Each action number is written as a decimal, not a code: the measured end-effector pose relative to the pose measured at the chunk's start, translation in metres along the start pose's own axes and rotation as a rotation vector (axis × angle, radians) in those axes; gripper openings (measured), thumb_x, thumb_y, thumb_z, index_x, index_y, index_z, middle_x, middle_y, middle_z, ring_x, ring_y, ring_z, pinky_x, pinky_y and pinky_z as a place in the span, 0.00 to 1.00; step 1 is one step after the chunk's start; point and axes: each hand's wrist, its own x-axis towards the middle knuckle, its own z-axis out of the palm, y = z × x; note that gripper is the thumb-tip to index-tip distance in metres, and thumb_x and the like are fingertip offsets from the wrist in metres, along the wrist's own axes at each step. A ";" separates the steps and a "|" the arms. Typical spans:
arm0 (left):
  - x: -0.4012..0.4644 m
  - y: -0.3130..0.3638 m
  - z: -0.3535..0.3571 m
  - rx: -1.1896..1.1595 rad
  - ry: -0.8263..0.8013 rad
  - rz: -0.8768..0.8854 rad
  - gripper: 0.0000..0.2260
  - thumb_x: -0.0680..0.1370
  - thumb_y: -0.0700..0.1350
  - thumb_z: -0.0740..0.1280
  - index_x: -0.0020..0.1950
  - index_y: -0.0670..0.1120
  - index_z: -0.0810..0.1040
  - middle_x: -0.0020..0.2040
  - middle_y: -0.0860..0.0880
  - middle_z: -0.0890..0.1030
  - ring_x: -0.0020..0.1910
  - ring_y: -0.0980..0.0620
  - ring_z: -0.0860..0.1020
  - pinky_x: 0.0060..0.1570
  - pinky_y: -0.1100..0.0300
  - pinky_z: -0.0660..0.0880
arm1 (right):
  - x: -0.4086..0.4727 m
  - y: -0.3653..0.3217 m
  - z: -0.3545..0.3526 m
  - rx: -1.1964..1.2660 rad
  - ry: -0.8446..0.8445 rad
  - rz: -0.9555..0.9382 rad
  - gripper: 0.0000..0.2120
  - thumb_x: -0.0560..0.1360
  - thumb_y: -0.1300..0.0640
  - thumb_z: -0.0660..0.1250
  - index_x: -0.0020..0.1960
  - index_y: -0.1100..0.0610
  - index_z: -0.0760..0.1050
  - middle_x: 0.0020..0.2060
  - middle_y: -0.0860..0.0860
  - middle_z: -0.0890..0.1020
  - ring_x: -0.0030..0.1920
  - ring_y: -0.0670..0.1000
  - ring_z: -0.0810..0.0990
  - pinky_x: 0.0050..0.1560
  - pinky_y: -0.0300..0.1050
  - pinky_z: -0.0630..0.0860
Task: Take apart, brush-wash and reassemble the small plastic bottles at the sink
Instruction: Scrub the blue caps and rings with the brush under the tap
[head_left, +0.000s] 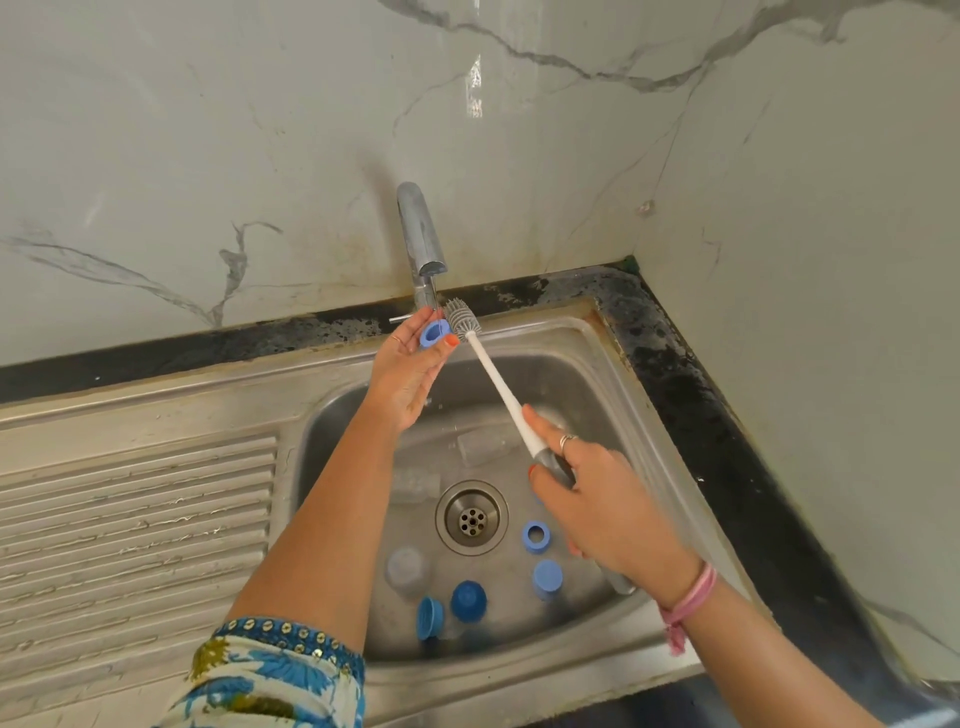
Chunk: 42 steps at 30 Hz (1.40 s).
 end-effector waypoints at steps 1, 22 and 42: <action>0.002 0.001 -0.002 0.064 0.014 0.015 0.23 0.74 0.30 0.69 0.68 0.41 0.73 0.58 0.47 0.81 0.55 0.51 0.81 0.57 0.57 0.79 | -0.005 0.000 0.003 -0.022 -0.011 0.008 0.26 0.79 0.57 0.61 0.73 0.38 0.60 0.31 0.53 0.71 0.27 0.47 0.67 0.30 0.50 0.77; -0.009 0.007 -0.009 0.010 -0.064 0.005 0.20 0.77 0.30 0.65 0.67 0.43 0.73 0.58 0.49 0.81 0.55 0.52 0.81 0.50 0.63 0.80 | 0.007 -0.008 0.000 0.297 -0.064 0.078 0.27 0.79 0.61 0.61 0.73 0.41 0.64 0.32 0.58 0.74 0.21 0.48 0.69 0.22 0.40 0.70; -0.022 -0.017 0.017 -0.325 0.092 -0.136 0.10 0.82 0.33 0.57 0.60 0.38 0.74 0.50 0.42 0.80 0.43 0.50 0.82 0.46 0.61 0.80 | 0.010 -0.005 0.014 0.247 0.013 0.087 0.26 0.79 0.60 0.61 0.73 0.42 0.64 0.21 0.45 0.70 0.20 0.46 0.69 0.24 0.44 0.74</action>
